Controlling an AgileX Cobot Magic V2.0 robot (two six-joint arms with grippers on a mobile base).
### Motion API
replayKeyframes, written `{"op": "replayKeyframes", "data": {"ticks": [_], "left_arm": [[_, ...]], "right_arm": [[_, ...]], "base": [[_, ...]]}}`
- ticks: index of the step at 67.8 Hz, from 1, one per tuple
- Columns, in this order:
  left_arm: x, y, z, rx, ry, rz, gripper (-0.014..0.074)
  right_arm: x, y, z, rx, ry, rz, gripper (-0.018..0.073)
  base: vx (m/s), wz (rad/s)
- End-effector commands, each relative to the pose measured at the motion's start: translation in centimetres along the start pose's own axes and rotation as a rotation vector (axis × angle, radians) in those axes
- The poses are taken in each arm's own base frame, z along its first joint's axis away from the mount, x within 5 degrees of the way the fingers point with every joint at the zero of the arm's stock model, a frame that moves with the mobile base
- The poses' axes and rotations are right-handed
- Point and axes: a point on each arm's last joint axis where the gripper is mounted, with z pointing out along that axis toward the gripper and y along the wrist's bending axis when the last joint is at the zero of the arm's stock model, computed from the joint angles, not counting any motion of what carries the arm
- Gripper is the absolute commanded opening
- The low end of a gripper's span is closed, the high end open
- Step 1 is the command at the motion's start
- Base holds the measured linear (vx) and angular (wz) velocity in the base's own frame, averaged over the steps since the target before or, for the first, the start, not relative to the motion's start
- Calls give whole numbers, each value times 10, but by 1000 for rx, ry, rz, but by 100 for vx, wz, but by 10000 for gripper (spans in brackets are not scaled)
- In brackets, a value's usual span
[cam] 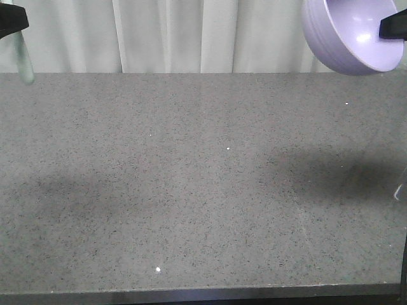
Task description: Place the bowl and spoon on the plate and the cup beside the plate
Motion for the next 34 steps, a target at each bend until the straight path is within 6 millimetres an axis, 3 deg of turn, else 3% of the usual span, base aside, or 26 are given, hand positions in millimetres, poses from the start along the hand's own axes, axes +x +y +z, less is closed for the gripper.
{"op": "replayKeyframes", "data": {"ticks": [1, 34], "left_arm": [[-15, -6, -12, 5, -103, -12, -8], [-15, -6, -12, 5, -103, -12, -8]], "right_arm": [[-5, 23, -16, -62, -45, -37, -6], [-5, 23, -16, -62, -45, -37, -6]], "base": [[0, 0], [0, 0]]}}
